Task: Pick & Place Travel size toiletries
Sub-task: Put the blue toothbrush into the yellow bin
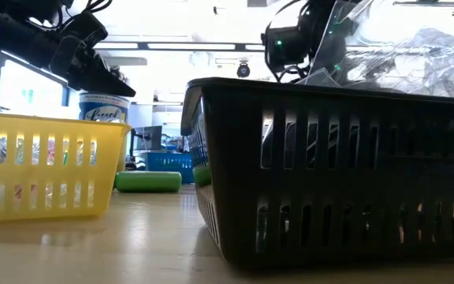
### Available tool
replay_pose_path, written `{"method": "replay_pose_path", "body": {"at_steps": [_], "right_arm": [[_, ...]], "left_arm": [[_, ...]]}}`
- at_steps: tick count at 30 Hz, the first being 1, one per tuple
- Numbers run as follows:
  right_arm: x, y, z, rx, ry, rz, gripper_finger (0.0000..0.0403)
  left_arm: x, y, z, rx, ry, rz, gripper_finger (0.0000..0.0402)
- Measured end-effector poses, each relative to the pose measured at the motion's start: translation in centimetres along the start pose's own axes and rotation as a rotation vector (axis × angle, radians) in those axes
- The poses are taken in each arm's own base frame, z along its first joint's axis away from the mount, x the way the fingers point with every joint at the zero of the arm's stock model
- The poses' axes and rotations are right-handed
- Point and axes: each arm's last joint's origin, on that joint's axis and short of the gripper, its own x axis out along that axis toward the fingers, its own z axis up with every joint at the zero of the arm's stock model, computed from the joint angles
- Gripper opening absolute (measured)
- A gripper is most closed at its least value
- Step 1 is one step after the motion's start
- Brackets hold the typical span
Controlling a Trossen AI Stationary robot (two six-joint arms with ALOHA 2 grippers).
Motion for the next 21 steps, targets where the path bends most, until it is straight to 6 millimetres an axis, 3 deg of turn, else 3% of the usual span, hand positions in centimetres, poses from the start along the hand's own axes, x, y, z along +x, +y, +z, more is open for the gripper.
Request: {"method": "replay_pose_path", "body": {"at_steps": [8, 21], "right_arm": [[0.4, -2.4, -1.0, -0.182, -0.004, 0.029, 0.0210], [2.7, -1.0, -1.8, -0.480, 0.030, 0.061, 0.0210]], "left_arm": [[0.0, 0.0, 0.0, 0.006, 0.001, 0.000, 0.0000], [0.0, 0.0, -0.1, 0.029, 0.011, -0.001, 0.0000]]}}
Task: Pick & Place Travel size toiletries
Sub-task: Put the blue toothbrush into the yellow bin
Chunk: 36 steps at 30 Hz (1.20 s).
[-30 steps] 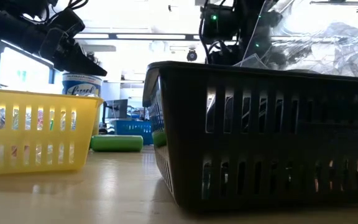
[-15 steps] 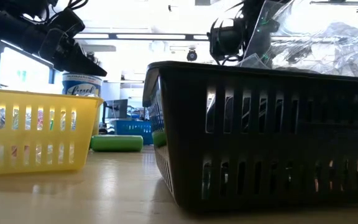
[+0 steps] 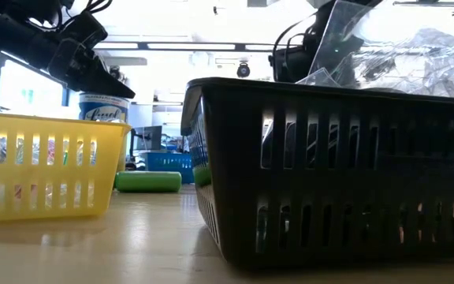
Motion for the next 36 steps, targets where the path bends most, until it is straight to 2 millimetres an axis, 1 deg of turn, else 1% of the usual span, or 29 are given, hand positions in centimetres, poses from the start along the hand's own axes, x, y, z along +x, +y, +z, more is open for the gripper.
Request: {"method": "replay_pose_path", "body": {"at_steps": [5, 8, 14, 19, 24, 28, 36], "right_arm": [[0.5, 0.3, 0.0, -0.090, 0.040, -0.024, 0.0210], [0.5, 0.2, 0.4, -0.108, 0.020, -0.052, 0.0210], [0.6, 0.6, 1.0, -0.184, -0.027, -0.024, 0.0210], [1.6, 1.4, 0.9, -0.234, -0.014, 0.001, 0.0210], [2.6, 1.8, 1.0, -0.252, -0.026, -0.021, 0.0210], [2.7, 1.8, 1.4, -0.282, -0.054, -0.043, 0.0210], [2.9, 1.4, 1.9, -0.277, -0.163, -0.047, 0.0210]], "left_arm": [[0.0, 0.0, 0.0, 0.006, 0.000, 0.000, 0.0000], [0.0, 0.0, 0.0, 0.012, -0.001, 0.002, 0.0000], [0.0, 0.0, 0.0, 0.026, -0.002, 0.004, 0.0000], [0.0, 0.0, 0.0, 0.029, -0.003, 0.004, 0.0000], [0.0, 0.0, 0.0, 0.040, -0.003, 0.005, 0.0000], [0.0, 0.0, 0.1, 0.050, -0.006, 0.005, 0.0000], [0.0, 0.0, 0.2, 0.052, -0.024, 0.006, 0.0000]]}}
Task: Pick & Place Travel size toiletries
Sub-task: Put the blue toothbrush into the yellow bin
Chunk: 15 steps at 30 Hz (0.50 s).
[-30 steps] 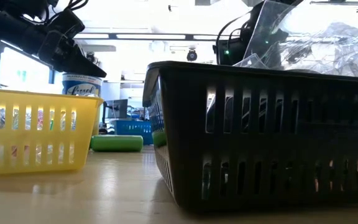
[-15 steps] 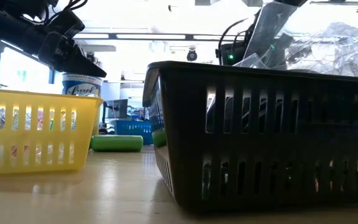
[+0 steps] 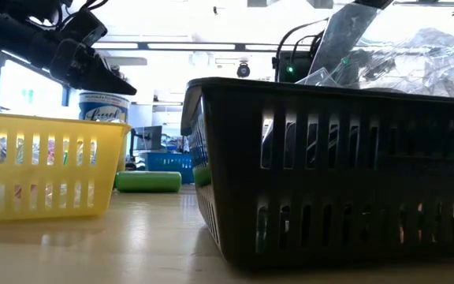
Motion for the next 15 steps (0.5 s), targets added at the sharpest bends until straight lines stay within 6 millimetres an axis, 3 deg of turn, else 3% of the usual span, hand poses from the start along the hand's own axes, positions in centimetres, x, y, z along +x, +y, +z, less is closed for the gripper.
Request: {"method": "replay_pose_path", "body": {"at_steps": [9, 15], "right_arm": [[1.2, 0.3, -0.2, -0.004, -0.045, -0.034, 0.0209], [1.2, -0.1, -0.6, 0.021, -0.093, -0.037, 0.0165]], "left_arm": [[0.0, 0.0, 0.0, 0.000, -0.001, 0.000, 0.0000], [0.0, 0.0, 0.0, 0.015, -0.002, 0.000, 0.0000]]}}
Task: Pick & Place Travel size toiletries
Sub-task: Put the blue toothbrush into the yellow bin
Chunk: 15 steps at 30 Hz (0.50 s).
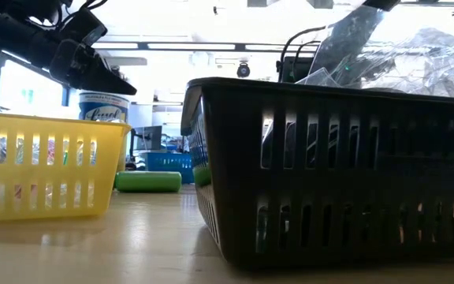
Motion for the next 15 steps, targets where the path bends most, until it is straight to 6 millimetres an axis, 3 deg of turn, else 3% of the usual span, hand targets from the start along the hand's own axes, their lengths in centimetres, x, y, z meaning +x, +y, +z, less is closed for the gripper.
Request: {"method": "replay_pose_path", "body": {"at_steps": [15], "right_arm": [[-0.2, -1.5, -0.4, 0.132, -0.074, -0.082, 0.0034]], "left_arm": [[0.0, 0.0, 0.3, 0.018, -0.028, 0.005, 0.0000]]}}
